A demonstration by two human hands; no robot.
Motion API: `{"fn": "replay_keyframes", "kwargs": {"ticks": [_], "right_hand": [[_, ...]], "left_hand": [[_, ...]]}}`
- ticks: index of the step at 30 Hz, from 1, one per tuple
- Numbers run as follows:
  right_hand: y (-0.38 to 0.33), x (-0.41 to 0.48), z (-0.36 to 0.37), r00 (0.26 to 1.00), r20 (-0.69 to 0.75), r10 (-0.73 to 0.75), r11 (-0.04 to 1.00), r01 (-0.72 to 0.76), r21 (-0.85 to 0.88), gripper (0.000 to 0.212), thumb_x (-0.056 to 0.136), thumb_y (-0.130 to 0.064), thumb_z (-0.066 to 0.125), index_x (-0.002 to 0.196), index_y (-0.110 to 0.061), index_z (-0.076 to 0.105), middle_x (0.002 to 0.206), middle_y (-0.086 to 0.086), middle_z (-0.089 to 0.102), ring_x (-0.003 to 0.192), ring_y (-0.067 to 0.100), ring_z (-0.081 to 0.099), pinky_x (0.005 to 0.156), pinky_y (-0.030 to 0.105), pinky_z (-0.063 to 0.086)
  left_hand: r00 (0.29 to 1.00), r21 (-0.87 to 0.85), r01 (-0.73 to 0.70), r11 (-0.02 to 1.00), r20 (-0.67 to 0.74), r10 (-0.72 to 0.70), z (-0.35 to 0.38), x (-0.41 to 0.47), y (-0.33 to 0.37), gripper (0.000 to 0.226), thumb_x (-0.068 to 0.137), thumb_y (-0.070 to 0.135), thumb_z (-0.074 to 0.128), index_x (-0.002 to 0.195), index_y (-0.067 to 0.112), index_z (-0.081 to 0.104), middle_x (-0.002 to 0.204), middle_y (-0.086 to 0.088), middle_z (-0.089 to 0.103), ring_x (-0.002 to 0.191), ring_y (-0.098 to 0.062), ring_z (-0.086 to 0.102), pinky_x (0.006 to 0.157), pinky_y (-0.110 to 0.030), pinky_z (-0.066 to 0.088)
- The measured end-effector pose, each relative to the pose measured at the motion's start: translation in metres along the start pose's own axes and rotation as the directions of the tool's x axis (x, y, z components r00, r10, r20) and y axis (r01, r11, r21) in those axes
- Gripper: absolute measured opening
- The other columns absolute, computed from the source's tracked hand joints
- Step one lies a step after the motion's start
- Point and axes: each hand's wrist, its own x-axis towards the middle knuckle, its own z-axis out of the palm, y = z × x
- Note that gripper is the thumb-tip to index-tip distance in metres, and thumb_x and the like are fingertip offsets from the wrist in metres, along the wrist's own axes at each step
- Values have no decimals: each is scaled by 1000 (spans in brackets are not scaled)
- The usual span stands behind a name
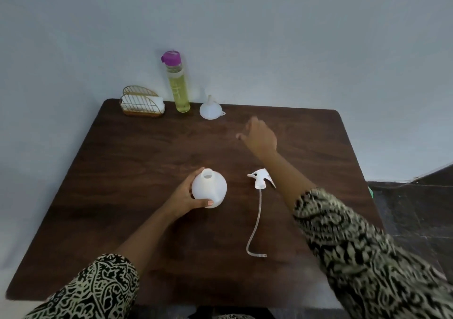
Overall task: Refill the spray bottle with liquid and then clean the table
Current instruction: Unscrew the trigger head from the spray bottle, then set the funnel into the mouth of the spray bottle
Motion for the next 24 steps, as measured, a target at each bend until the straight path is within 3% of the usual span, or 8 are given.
{"fn": "replay_keyframes", "kwargs": {"ticks": [5, 9, 15, 19, 22, 24], "right_hand": [[-32, 88, 26, 988, 135, -75, 996, 68, 60, 35, 85, -27, 63, 112, -7, 52, 114, 11, 60, 104, 27, 58, 73, 33, 42], [-48, 133, 50, 981, 134, -143, 990, 140, 31, 38, 86, -19, 61, 120, -6, 50, 120, 13, 55, 110, 29, 55, 83, 35, 44], [-65, 180, 75, 944, 139, -298, 945, 313, -99, 40, 91, -22, 57, 128, -9, 47, 126, 15, 49, 115, 31, 51, 90, 36, 43], [-70, 191, 86, 934, 82, -347, 926, 355, -126, 25, 92, -15, 55, 116, -7, 57, 119, 15, 58, 110, 30, 55, 86, 33, 44], [-68, 176, 77, 940, -4, -341, 940, 341, -9, 19, 87, -12, 56, 103, -4, 64, 106, 12, 66, 100, 26, 59, 76, 27, 41], [-64, 151, 62, 962, -76, -262, 943, 272, 194, 14, 84, -14, 59, 92, -4, 65, 95, 8, 69, 88, 21, 61, 73, 23, 41]], "left_hand": [[999, -25, 16, 1000, -49, -17, 4, 5, -1, 92, 64, 26, 88, 136, 44, 33, 139, 14, 41, 121, -15, 48, 87, -19, 50], [998, -80, 40, 996, -41, -43, 5, 5, -3, 94, 64, 24, 88, 138, 44, 32, 133, 28, 40, 119, -4, 48, 86, -13, 48], [997, -145, 66, 987, -31, -72, 6, 4, -9, 102, 61, 20, 90, 142, 45, 32, 139, 24, 42, 126, -3, 46, 100, -22, 45], [997, -165, 67, 984, -16, -70, 7, 3, -13, 102, 59, 22, 91, 140, 47, 34, 139, 23, 46, 127, -3, 46, 105, -30, 44], [999, -150, 48, 987, -10, -50, 8, 1, -12, 101, 59, 23, 91, 138, 50, 34, 139, 21, 47, 128, -2, 46, 108, -35, 42], [999, -152, 37, 988, 3, -38, 6, -3, -9, 109, 55, 28, 92, 138, 54, 27, 145, 20, 40, 132, -1, 41, 112, -37, 37]]}}
